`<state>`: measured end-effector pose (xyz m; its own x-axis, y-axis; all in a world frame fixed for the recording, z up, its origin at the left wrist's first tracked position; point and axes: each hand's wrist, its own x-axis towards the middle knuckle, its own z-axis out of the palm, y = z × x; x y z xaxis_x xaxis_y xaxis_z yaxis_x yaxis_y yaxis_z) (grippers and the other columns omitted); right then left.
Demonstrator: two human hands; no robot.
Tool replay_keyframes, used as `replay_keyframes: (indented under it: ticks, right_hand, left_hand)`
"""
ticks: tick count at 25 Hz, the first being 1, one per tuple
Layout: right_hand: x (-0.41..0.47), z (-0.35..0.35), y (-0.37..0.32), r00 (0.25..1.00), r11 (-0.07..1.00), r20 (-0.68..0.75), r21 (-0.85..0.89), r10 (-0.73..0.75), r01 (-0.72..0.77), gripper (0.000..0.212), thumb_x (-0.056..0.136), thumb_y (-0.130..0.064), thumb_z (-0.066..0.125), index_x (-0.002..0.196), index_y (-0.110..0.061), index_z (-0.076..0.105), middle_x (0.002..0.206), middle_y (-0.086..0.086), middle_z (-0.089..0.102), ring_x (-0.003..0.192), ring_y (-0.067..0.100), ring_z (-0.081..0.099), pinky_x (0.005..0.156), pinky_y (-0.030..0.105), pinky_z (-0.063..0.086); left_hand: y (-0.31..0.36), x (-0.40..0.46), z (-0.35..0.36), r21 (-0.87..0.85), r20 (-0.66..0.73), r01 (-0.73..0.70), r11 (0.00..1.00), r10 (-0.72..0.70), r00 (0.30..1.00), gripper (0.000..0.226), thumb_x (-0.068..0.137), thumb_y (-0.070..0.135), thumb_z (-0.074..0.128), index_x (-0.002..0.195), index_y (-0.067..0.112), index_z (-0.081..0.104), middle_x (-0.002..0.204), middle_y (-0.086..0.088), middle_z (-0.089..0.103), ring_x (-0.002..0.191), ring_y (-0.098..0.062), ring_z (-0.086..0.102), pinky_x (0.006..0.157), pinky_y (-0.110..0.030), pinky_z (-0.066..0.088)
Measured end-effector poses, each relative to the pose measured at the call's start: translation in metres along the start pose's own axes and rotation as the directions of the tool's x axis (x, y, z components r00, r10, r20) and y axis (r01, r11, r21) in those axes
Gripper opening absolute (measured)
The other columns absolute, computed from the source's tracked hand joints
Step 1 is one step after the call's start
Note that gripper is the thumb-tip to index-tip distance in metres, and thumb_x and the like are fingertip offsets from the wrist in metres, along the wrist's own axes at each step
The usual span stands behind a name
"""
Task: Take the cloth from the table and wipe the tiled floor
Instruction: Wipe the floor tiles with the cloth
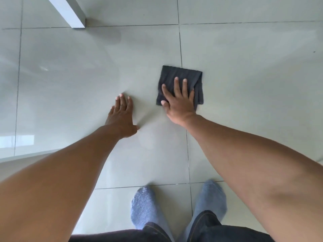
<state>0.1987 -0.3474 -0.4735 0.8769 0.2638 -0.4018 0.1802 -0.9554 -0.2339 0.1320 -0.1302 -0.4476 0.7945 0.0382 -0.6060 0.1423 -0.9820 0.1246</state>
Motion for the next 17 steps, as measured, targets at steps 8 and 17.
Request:
replay_keyframes:
  ticks: [8, 17]
  right_hand:
    - [-0.074, 0.026, 0.000, 0.983, 0.986, 0.091, -0.035, -0.160, 0.164, 0.065, 0.103, -0.054, 0.038, 0.161, -0.038, 0.013, 0.173, 0.008, -0.012, 0.158, 0.034, -0.017, 0.124, 0.066, -0.003]
    - [-0.072, 0.014, 0.009, 0.996, 0.992, 0.054, -0.099, -0.072, 0.077, 0.059, 0.107, -0.042, 0.032, 0.162, -0.032, 0.013, 0.172, 0.019, -0.006, 0.157, 0.042, -0.012, 0.124, 0.065, 0.006]
  left_hand:
    - [0.000, -0.003, -0.002, 0.003, 0.008, -0.001, 1.000, 0.001, 1.000, 0.116, 0.084, 0.047, 0.069, 0.157, 0.013, -0.015, 0.164, -0.015, -0.024, 0.153, -0.029, -0.017, 0.125, -0.044, 0.007]
    - [0.004, -0.001, 0.000, 0.019, 0.010, 0.021, 1.000, -0.021, 1.000, 0.115, 0.084, 0.042, 0.068, 0.156, 0.011, -0.017, 0.163, -0.016, -0.025, 0.153, -0.030, -0.018, 0.125, -0.045, 0.007]
